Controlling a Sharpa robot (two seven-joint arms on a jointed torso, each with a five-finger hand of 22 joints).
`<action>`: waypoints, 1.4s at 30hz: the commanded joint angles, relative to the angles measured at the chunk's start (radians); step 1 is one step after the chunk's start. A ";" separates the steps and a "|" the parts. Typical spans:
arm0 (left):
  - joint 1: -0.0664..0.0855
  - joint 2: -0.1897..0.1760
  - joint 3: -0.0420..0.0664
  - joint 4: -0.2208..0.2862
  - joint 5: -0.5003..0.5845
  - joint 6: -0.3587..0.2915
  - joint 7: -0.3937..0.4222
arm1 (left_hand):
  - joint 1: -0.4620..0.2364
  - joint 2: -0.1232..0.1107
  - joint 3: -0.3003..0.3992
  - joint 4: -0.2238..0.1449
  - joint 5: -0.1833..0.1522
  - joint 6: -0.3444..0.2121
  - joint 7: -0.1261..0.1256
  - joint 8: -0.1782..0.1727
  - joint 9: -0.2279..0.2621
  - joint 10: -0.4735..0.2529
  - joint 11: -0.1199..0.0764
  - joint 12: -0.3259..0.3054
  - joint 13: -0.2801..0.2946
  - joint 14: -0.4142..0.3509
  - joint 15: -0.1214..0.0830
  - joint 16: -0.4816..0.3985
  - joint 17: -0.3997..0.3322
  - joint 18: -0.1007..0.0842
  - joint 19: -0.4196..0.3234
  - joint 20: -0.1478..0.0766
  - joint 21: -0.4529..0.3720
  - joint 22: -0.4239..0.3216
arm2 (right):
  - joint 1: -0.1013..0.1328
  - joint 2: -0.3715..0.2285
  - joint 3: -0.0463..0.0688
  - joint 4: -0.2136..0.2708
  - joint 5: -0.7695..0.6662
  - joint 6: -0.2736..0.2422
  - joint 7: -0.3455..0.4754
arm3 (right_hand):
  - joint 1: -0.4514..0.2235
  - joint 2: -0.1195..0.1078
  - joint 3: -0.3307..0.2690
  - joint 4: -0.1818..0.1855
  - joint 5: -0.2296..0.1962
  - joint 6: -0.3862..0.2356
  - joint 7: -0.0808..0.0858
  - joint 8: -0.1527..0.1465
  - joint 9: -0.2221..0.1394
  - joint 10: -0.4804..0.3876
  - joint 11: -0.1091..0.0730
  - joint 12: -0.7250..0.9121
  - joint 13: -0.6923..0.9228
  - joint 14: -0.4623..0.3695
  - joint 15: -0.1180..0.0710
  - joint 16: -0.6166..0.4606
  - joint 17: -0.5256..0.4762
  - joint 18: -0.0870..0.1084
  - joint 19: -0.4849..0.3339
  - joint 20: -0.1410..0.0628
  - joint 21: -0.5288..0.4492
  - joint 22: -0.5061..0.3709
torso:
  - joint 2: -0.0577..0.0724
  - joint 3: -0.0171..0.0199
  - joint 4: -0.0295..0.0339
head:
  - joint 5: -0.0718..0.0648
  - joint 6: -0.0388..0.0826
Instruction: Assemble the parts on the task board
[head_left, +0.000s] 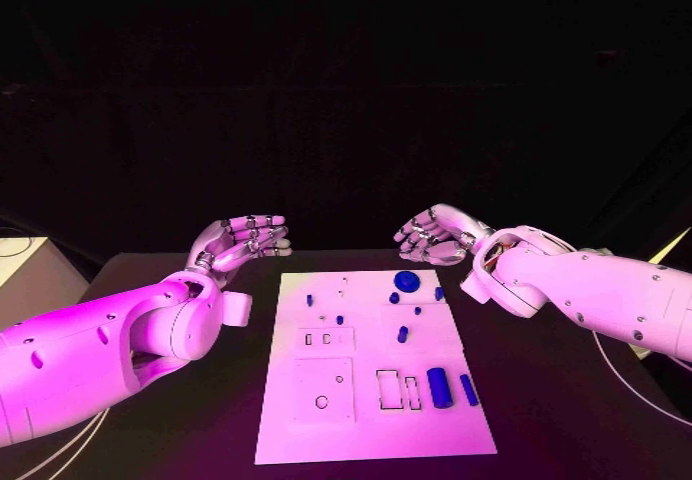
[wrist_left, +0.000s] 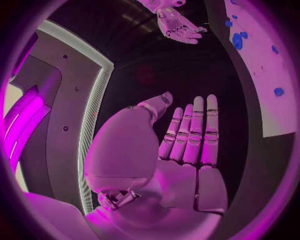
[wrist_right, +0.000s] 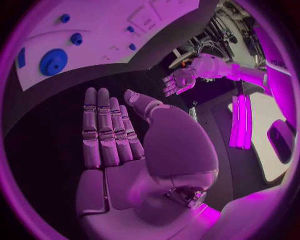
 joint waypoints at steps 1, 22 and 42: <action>0.002 -0.017 0.004 0.033 -0.025 0.055 -0.006 | -0.002 -0.014 0.009 -0.005 0.001 0.008 0.019 0.005 0.000 0.011 -0.001 -0.009 -0.002 0.012 -0.002 0.018 0.017 0.001 0.001 -0.010 0.034 0.021 | 0.005 -0.008 0.001 0.013 -0.301 0.066 -0.116 | 0.017 -0.023 -0.040 -0.010 -0.009 0.072 -0.035 0.010 0.003 0.085 -0.043 -0.010 0.002 0.217 -0.066 0.125 0.106 0.012 0.167 -0.078 0.156 0.083 | 0.027 -0.0035 0.0053 | -0.009 0.004; 0.003 -0.102 0.014 0.189 -0.029 0.109 -0.040 | -0.036 -0.017 0.015 -0.045 0.001 0.013 0.013 -0.010 -0.008 0.029 -0.009 -0.053 -0.001 -0.004 -0.020 0.217 0.166 0.002 -0.099 -0.031 0.409 0.271 | 0.001 -0.008 0.001 0.051 -0.600 0.133 -0.265 | -0.025 -0.100 0.019 0.058 -0.015 0.083 -0.049 -0.025 0.023 0.002 -0.045 -0.011 0.009 0.277 -0.072 0.988 0.858 -0.075 0.346 -0.082 0.875 0.861 | 0.080 -0.0156 0.0259 | -0.039 0.008; 0.007 -0.115 0.020 0.213 -0.029 0.115 -0.046 | -0.039 -0.017 0.016 -0.045 0.001 0.012 0.014 -0.011 -0.009 0.028 -0.009 -0.053 -0.001 -0.008 -0.021 0.235 0.174 0.003 -0.106 -0.031 0.430 0.285 | -0.027 0.041 -0.002 -0.007 -0.629 0.136 -0.284 | -0.017 -0.093 0.010 0.072 -0.014 0.085 -0.048 -0.025 0.031 -0.011 -0.044 -0.009 0.013 0.277 -0.070 1.046 0.909 -0.082 0.348 -0.077 0.936 0.937 | 0.098 -0.0170 0.0334 | -0.043 0.008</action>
